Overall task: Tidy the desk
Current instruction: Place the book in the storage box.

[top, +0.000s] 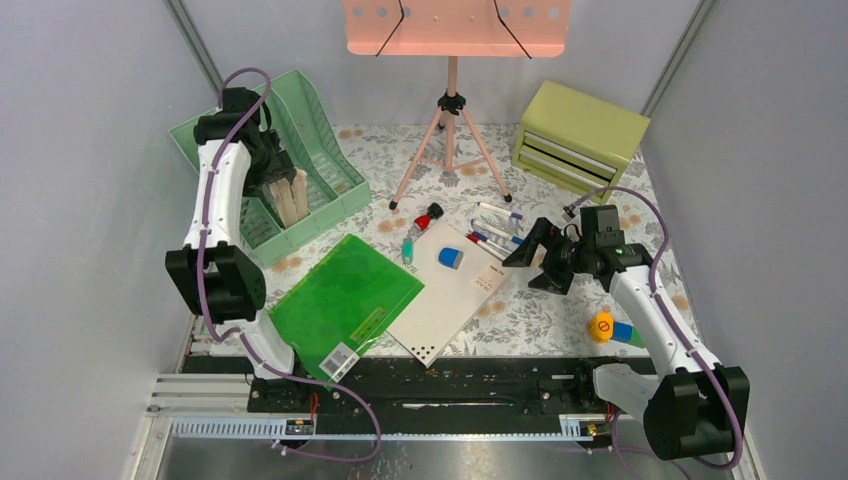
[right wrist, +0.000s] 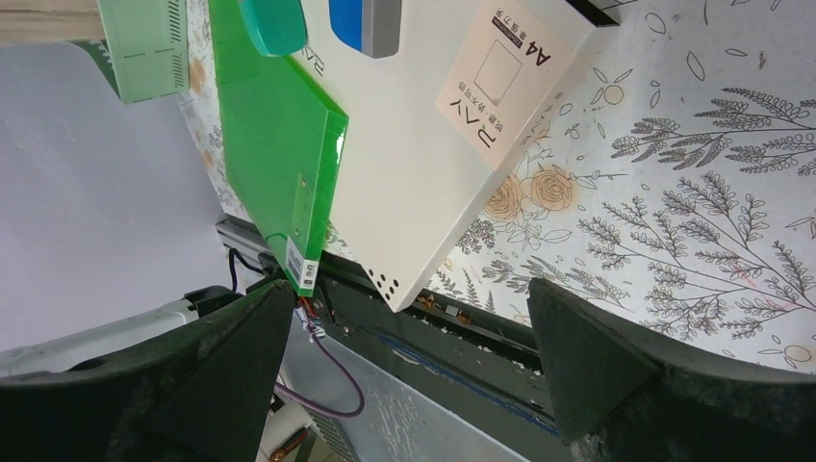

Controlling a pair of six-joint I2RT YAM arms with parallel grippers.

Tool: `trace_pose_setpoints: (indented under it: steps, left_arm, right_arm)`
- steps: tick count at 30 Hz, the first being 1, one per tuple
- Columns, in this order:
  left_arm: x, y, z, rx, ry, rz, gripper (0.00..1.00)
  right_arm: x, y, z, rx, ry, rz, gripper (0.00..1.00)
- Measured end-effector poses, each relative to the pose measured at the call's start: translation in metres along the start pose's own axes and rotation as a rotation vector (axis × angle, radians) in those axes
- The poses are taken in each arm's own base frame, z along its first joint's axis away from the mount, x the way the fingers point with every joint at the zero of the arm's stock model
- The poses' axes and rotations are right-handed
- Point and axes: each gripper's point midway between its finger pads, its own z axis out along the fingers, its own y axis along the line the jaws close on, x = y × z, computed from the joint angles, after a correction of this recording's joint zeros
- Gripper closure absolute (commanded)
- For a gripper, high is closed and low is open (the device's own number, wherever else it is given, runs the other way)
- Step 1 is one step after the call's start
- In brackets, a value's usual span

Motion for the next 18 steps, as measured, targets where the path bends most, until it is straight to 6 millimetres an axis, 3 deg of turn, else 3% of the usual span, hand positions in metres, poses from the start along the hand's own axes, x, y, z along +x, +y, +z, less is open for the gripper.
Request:
trace_pose_setpoints:
  steps: [10,18]
  left_arm:
    - [-0.003,-0.003,-0.011,0.035,-0.035,0.01,0.23]
    - [0.005,-0.001,-0.041,0.086,-0.091,0.02,0.23]
  right_arm:
    - [0.001,0.003,-0.003,-0.016,-0.003,-0.008,0.01]
    - [0.003,0.005,-0.003,-0.027,0.006,-0.012,0.01]
